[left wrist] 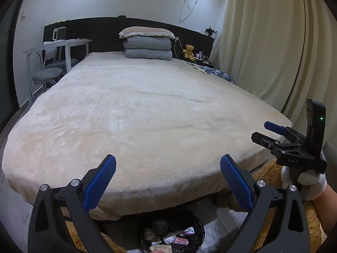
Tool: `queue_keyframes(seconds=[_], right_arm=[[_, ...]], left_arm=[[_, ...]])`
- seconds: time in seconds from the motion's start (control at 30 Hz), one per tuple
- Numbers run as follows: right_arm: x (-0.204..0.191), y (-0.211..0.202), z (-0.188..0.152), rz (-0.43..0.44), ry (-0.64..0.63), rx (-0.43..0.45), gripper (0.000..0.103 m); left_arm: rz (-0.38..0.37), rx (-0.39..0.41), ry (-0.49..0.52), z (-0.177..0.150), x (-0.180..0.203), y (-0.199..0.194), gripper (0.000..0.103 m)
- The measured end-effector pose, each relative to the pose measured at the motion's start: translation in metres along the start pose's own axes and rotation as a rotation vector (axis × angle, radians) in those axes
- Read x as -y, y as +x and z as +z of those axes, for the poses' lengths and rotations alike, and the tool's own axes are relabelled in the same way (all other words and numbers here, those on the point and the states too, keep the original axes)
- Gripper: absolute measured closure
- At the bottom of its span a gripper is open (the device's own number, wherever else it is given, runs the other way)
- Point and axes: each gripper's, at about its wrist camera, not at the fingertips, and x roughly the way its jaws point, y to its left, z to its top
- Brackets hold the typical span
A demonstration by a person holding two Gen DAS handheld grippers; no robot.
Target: Collect trash
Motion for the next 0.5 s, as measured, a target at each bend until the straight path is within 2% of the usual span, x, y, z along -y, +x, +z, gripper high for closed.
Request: queue_keyframes(seconds=[0.5], right_arm=[[-0.0007,0.0006,-0.0005,-0.007,-0.004,-0.005,0.004]], left_arm=[[0.005,0.003,0.008,0.0007,0.0021,-0.0008,0.007]])
